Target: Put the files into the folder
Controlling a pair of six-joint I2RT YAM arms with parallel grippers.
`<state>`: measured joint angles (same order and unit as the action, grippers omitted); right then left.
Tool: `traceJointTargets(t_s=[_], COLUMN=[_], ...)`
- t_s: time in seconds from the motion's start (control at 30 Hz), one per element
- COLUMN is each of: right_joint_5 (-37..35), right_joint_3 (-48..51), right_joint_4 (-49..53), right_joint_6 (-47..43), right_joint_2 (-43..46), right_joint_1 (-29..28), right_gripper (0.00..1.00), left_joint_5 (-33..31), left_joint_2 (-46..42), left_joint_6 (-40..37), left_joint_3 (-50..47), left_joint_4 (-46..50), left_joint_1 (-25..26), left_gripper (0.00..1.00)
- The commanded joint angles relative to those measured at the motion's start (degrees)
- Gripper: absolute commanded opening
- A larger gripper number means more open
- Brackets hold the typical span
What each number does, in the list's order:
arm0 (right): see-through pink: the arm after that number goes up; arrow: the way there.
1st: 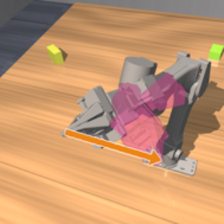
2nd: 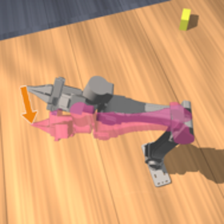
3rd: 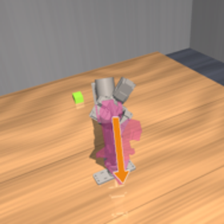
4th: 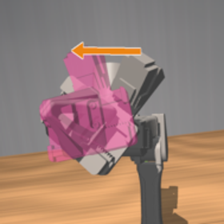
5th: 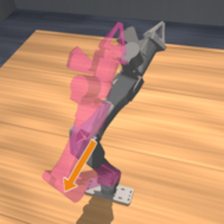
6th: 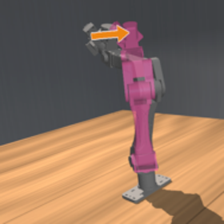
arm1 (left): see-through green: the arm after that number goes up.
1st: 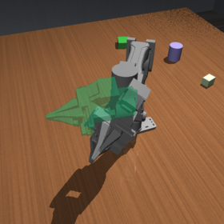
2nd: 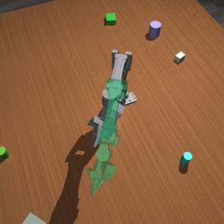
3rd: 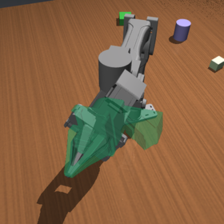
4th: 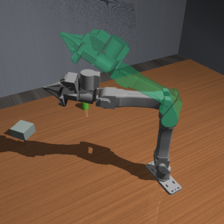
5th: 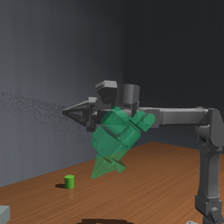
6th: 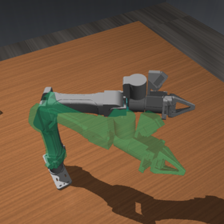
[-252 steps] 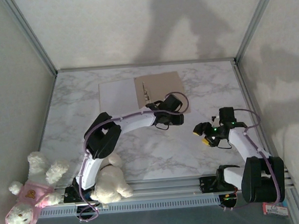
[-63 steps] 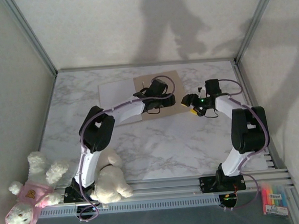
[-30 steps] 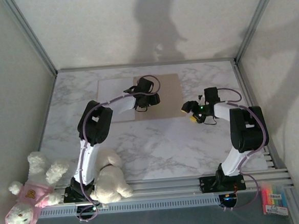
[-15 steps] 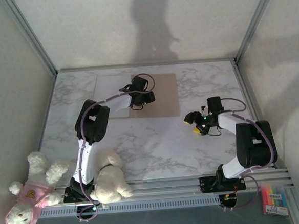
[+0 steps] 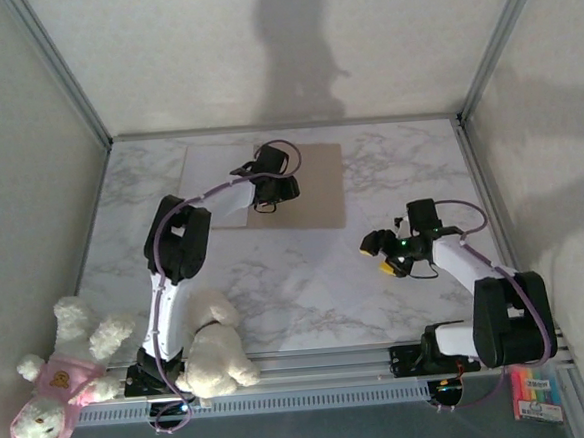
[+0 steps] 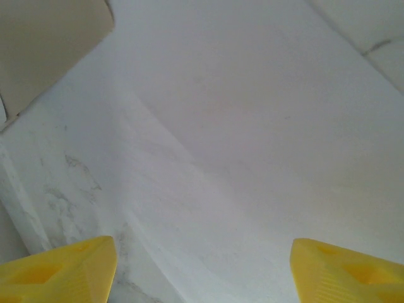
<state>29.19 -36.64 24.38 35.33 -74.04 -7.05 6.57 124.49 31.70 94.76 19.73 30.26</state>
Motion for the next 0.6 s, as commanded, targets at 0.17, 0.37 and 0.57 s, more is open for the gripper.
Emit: traceJointTargets(t_s=[0.17, 0.37, 0.57], right_joint_5=[-1.55, -0.2, -0.3], right_joint_3=[-9.76, -15.39, -17.83], right_joint_4=[-1.87, -3.87, -4.28], right_joint_6=[-3.69, -3.5, -3.32], right_joint_2=[-4.37, -12.08, -15.14], right_joint_1=[1.6, 3.5, 5.11], right_gripper=[0.77, 0.76, 0.76], left_joint_5=[-2.99, 0.3, 1.64], left_joint_2=[-14.9, -17.53, -13.85], left_joint_6=[8.82, 16.31, 17.48], left_joint_3=[-12.61, -23.48, -25.9], left_joint_4=[-1.61, -9.58, -13.67], left_joint_1=[8.34, 12.48, 13.66], left_gripper=[0.61, 0.55, 0.53])
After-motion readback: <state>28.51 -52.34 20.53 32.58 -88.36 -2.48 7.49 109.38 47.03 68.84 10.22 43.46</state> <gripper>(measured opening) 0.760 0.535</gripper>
